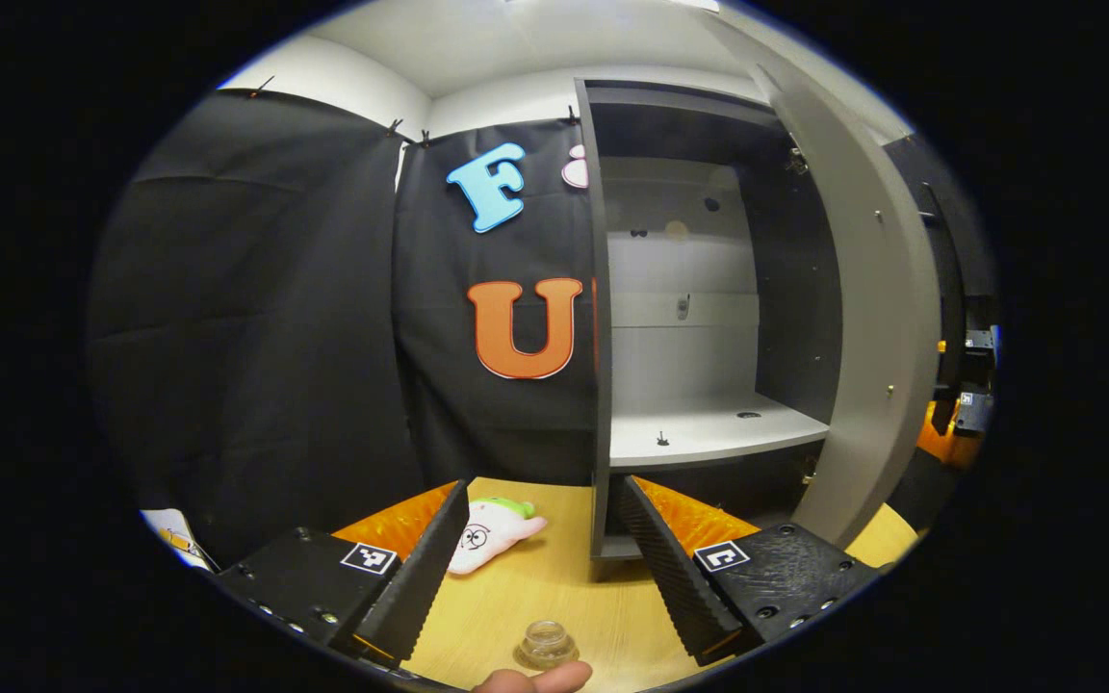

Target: Open the cabinet door with the right hand, grasp the bottle in the cabinet with the left hand and place it on the coaster, then close the cabinet door with the right hand.

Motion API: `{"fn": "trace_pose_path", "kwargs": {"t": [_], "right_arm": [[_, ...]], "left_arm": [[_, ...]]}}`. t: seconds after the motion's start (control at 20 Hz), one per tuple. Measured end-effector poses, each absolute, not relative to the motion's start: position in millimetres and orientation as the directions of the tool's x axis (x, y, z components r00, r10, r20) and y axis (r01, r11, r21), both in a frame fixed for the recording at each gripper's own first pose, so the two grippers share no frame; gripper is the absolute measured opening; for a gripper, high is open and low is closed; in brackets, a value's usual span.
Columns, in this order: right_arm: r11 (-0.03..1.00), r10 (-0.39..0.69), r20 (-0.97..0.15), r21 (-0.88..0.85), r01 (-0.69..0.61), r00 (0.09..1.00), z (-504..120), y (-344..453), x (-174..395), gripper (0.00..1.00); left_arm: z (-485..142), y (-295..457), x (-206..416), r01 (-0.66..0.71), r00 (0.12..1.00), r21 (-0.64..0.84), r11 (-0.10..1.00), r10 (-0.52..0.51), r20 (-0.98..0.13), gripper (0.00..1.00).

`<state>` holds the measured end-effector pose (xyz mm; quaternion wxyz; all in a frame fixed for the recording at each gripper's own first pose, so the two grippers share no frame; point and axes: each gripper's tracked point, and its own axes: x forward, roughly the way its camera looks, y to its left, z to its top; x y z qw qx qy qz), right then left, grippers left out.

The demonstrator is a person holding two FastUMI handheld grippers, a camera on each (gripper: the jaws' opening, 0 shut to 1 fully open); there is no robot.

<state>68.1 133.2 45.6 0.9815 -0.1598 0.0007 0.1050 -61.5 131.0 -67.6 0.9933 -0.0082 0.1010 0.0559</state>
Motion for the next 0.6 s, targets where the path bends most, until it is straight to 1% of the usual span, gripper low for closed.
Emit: {"fn": "trace_pose_path", "kwargs": {"t": [0.05, 0.25, 0.4, 0.6], "right_arm": [[0.925, 0.225, -0.031, -0.308, -0.223, 0.974, 48, 140, 69, 0.92], [0.910, 0.267, -0.030, -0.321, -0.262, 0.963, 53, 152, 70, 0.92], [0.916, 0.264, -0.035, -0.304, -0.261, 0.964, 49, 151, 70, 0.92], [0.941, 0.225, -0.037, -0.252, -0.227, 0.974, 45, 146, 70, 0.92]], "left_arm": [[-67, 134, -63, -0.127, 0.971, -0.002, 0.992, 0.123, -0.207, 0.96], [-69, 141, -67, -0.160, 0.962, 0.009, 0.987, 0.158, -0.222, 0.96], [-68, 138, -62, -0.157, 0.961, 0.026, 0.987, 0.159, -0.225, 0.96], [-60, 126, -50, -0.131, 0.969, 0.022, 0.991, 0.133, -0.210, 0.96]]}}
